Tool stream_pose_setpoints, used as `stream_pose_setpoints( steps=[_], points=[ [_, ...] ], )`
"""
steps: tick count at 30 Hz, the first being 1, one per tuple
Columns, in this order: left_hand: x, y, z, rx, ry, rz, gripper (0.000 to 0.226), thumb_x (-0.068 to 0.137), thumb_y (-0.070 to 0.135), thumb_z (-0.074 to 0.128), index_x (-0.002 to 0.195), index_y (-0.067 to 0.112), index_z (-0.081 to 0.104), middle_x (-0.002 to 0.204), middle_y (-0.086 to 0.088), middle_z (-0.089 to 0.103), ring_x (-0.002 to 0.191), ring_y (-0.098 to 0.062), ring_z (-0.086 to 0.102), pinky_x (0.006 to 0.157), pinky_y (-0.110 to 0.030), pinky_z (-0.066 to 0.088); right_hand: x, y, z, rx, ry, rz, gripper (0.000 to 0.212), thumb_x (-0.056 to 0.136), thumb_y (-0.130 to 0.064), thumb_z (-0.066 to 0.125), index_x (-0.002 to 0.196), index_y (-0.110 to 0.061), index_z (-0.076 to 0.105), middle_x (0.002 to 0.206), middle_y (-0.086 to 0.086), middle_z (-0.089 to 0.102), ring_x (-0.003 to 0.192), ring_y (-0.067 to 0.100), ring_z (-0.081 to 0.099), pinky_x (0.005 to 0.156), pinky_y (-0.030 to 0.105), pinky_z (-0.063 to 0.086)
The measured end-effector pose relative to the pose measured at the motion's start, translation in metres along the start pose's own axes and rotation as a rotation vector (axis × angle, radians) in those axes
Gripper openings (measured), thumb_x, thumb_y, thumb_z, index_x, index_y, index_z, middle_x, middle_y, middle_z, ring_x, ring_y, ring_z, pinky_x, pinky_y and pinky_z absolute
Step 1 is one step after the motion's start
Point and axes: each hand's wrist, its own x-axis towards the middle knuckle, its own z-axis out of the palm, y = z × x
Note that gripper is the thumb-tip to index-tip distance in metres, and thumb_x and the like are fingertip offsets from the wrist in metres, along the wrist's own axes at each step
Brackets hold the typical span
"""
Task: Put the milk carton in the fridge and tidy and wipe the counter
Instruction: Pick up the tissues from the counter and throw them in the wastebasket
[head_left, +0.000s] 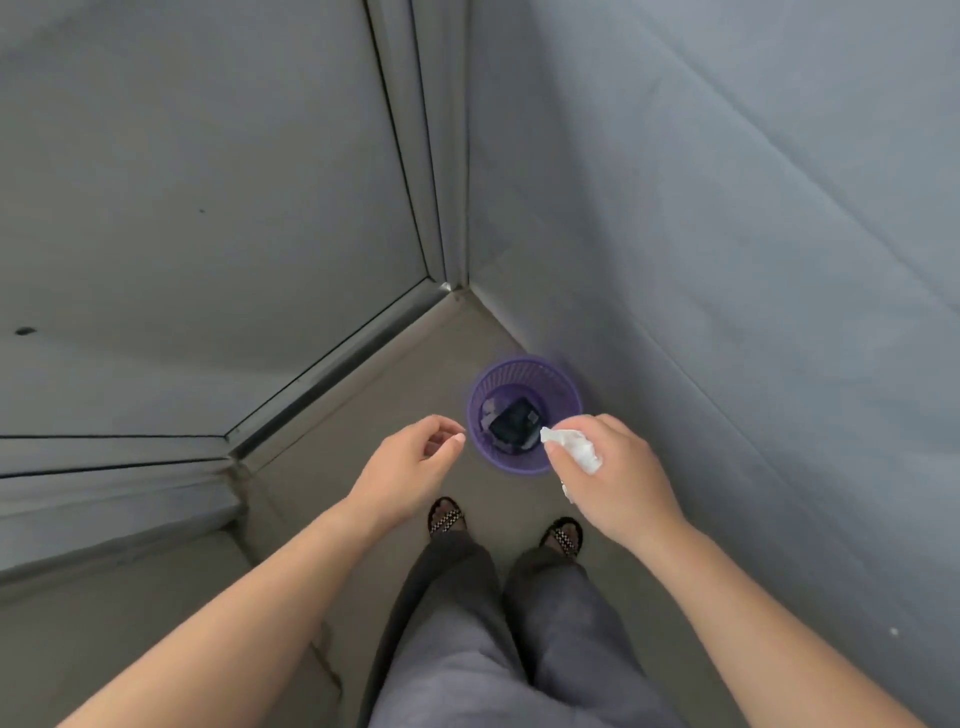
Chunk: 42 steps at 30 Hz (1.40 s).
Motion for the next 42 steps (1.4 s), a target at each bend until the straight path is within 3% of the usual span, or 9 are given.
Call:
stream_pose_setpoints(
  steps=[5,10,14,16,21,26,33,38,42],
  points=[
    [0.116,-0.031,0.032,0.108,-0.059,0.041,0.021,0.092,0.030,0.051,0.107,0.019,0.060,0.095,0.006,0.062,0.089,-0.013,0.058,0.076,-0.022,0.042,0.090,0.054,0.049,0.028,0.006,0.034,0.017,0.085,-0.046,0.052,0.094,-0.034,0.060,0.095,-0.011,0.059,0.079,0.016,0.062,0.074,0.037,0.050],
    [0.213,-0.122,0.090,0.092,0.030,-0.107,0.021,0.089,0.023,0.053,0.106,0.015,0.062,0.098,-0.001,0.063,0.085,-0.016,0.057,0.072,-0.020,0.038,0.167,0.131,0.118,-0.030,-0.048,0.083,0.023,0.085,-0.038,0.056,0.104,-0.025,0.062,0.100,-0.003,0.061,0.085,0.018,0.058,0.072,0.034,0.047],
    [0.268,-0.190,0.146,0.030,0.159,-0.186,0.024,0.089,0.024,0.053,0.112,0.017,0.057,0.105,-0.006,0.058,0.090,-0.021,0.057,0.075,-0.023,0.037,0.217,0.191,0.176,-0.027,-0.076,0.111,0.024,0.088,-0.035,0.056,0.106,-0.020,0.061,0.101,-0.002,0.058,0.082,0.013,0.052,0.066,0.024,0.035],
    [0.291,-0.213,0.174,-0.022,0.174,-0.205,0.030,0.090,0.027,0.053,0.118,0.018,0.054,0.109,-0.008,0.055,0.093,-0.023,0.057,0.077,-0.025,0.040,0.237,0.216,0.204,-0.023,-0.087,0.093,0.024,0.088,-0.036,0.055,0.106,-0.020,0.061,0.103,0.000,0.061,0.085,0.015,0.054,0.068,0.026,0.040],
    [0.323,-0.240,0.219,0.067,0.246,-0.053,0.031,0.090,0.028,0.054,0.119,0.018,0.053,0.108,-0.008,0.055,0.090,-0.023,0.058,0.074,-0.032,0.048,0.275,0.264,0.258,-0.042,-0.104,0.099,0.027,0.090,-0.039,0.053,0.106,-0.020,0.060,0.103,0.002,0.059,0.082,0.015,0.052,0.070,0.031,0.046],
    [0.332,-0.262,0.226,0.145,0.316,0.093,0.032,0.090,0.027,0.053,0.121,0.021,0.050,0.115,-0.004,0.049,0.087,-0.015,0.058,0.064,-0.029,0.048,0.301,0.285,0.287,-0.127,-0.094,0.099,0.030,0.090,-0.041,0.051,0.110,-0.021,0.058,0.109,0.003,0.057,0.090,0.021,0.057,0.070,0.029,0.045],
    [0.337,-0.267,0.227,-0.030,0.221,0.005,0.033,0.094,0.033,0.048,0.126,0.029,0.042,0.105,0.003,0.061,0.082,-0.011,0.065,0.067,-0.037,0.059,0.333,0.292,0.304,-0.187,-0.243,0.146,0.055,0.092,-0.050,0.040,0.138,-0.019,0.036,0.145,0.007,0.032,0.128,0.026,0.037,0.099,0.038,0.037],
    [0.336,-0.253,0.217,-0.045,0.157,-0.086,0.033,0.094,0.034,0.049,0.125,0.028,0.043,0.105,-0.002,0.062,0.081,-0.014,0.065,0.070,-0.038,0.058,0.314,0.276,0.280,-0.236,-0.298,0.145,0.051,0.094,-0.048,0.037,0.134,-0.016,0.040,0.139,0.010,0.040,0.123,0.028,0.041,0.095,0.040,0.041],
    [0.327,-0.236,0.197,0.088,0.059,-0.190,0.046,0.091,0.040,0.049,0.133,0.023,0.041,0.125,-0.007,0.054,0.106,-0.022,0.058,0.085,-0.030,0.046,0.290,0.255,0.249,-0.277,-0.343,0.171,0.051,0.093,-0.052,0.034,0.125,-0.015,0.050,0.132,0.010,0.048,0.115,0.029,0.048,0.093,0.041,0.044]
  ],
)
